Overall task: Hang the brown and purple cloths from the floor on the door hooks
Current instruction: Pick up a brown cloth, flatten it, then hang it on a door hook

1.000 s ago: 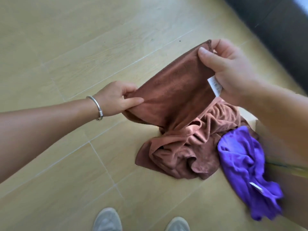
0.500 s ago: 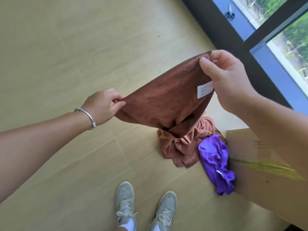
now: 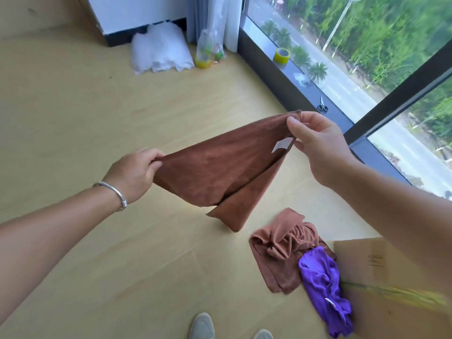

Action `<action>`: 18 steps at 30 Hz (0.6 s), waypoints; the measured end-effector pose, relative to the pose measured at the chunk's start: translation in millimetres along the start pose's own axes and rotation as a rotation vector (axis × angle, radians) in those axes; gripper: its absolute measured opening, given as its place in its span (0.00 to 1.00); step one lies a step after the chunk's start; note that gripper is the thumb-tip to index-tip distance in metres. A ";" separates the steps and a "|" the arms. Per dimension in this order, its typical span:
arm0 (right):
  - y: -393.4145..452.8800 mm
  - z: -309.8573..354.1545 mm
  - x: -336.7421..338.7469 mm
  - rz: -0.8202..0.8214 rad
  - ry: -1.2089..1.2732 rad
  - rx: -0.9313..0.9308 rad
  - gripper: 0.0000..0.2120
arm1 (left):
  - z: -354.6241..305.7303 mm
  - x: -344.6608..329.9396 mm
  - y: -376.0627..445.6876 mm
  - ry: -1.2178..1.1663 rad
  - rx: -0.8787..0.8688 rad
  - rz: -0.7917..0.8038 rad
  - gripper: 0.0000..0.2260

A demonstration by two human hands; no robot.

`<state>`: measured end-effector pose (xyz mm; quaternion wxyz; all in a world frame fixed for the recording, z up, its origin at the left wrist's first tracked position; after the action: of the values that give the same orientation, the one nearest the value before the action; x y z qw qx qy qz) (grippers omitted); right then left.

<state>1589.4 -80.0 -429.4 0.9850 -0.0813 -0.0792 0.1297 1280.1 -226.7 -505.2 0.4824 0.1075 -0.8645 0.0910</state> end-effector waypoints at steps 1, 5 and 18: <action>2.8 6.7 -4.0 -0.001 -0.012 0.010 0.03 | 3.2 11.8 1.2 0.009 -0.001 -0.006 0.08; 18.1 34.7 -19.3 -0.011 -0.055 0.057 0.02 | 25.1 58.5 5.5 0.099 0.038 -0.017 0.07; 42.2 61.2 -67.0 0.081 -0.031 -0.074 0.03 | 37.6 181.0 4.5 0.166 0.032 -0.401 0.07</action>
<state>1504.4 -49.2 -386.5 0.9740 -0.1187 -0.0958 0.1675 1155.7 -250.0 -370.5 0.5586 0.2771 -0.7816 0.0156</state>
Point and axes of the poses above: each hand's wrist, its own y-axis towards the middle knuckle, its own x-axis out of the back of the hand, z = x × y, the point moved 6 cm from there along y, towards the middle knuckle, and after that the axes turned 1 degree about x, right-handed, at the moved point
